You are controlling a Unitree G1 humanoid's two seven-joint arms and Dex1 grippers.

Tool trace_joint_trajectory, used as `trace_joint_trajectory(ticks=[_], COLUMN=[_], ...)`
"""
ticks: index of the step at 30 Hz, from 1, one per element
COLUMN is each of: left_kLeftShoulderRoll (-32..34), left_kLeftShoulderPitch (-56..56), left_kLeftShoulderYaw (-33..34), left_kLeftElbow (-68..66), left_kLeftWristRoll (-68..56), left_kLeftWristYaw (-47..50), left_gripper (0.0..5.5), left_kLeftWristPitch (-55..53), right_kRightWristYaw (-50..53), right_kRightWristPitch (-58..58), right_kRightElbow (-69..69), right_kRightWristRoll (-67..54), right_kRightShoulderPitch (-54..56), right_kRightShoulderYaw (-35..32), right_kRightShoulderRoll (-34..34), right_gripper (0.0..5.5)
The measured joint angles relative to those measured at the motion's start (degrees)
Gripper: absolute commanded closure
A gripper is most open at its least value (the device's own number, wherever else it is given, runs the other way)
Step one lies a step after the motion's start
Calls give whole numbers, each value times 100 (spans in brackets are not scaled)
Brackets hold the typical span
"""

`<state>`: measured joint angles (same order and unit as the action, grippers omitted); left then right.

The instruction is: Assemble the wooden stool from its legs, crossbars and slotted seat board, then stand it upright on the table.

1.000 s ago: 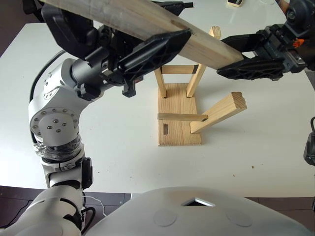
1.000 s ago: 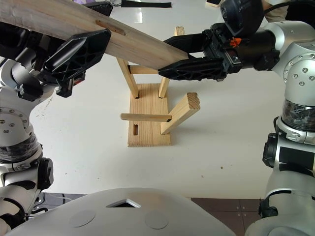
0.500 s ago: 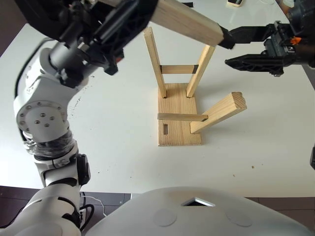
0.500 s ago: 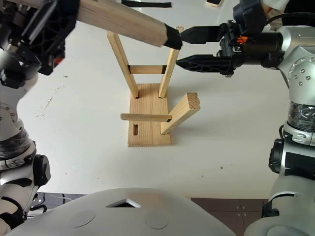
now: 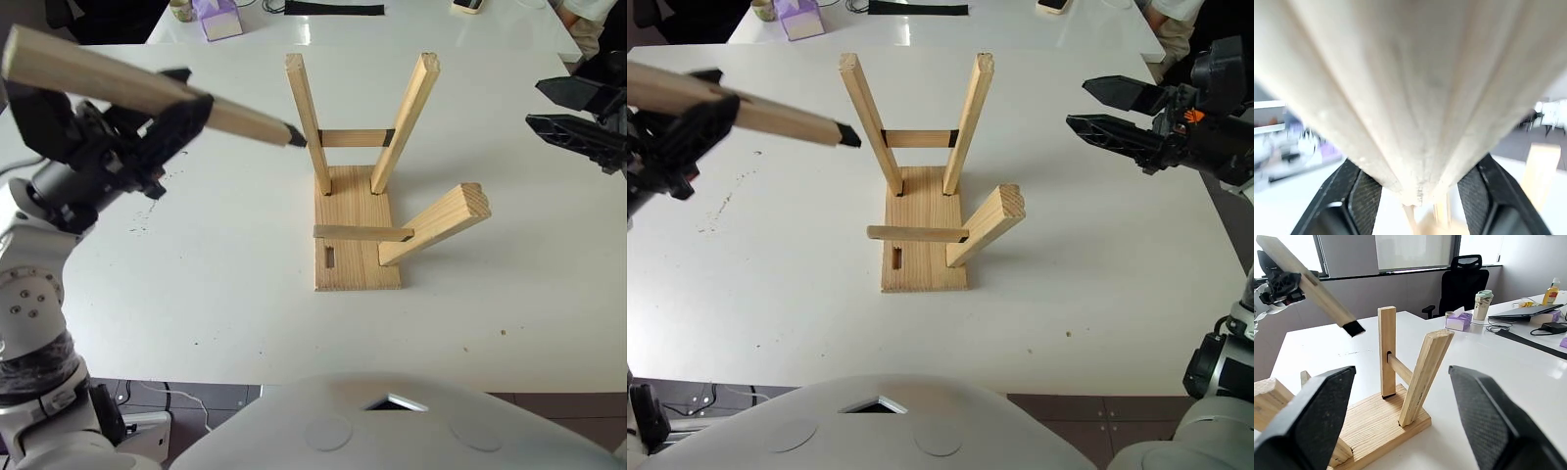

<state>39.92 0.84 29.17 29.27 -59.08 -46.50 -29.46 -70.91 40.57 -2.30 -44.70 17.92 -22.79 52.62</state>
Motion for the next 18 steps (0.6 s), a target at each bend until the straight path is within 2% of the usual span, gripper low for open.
trace_joint_trajectory(ticks=[9,18], left_kLeftShoulderRoll=[99,-168], left_kLeftShoulderPitch=[1014,1283], left_kLeftShoulderYaw=[-367,-918], left_kLeftElbow=[-566,54], left_kLeftWristRoll=[1154,1089], left_kLeftWristYaw=[-1456,-1557], left_gripper=[345,345], left_kLeftWristPitch=[752,867], right_kRightWristYaw=[149,199], right_kRightWristPitch=[1,3], right_kRightElbow=[-252,-385], right_kRightWristRoll=[-22,-18], right_kRightShoulderPitch=[-345,-340], right_kRightShoulderYaw=[-163,73], right_kRightShoulderRoll=[18,18], right_gripper=[199,199])
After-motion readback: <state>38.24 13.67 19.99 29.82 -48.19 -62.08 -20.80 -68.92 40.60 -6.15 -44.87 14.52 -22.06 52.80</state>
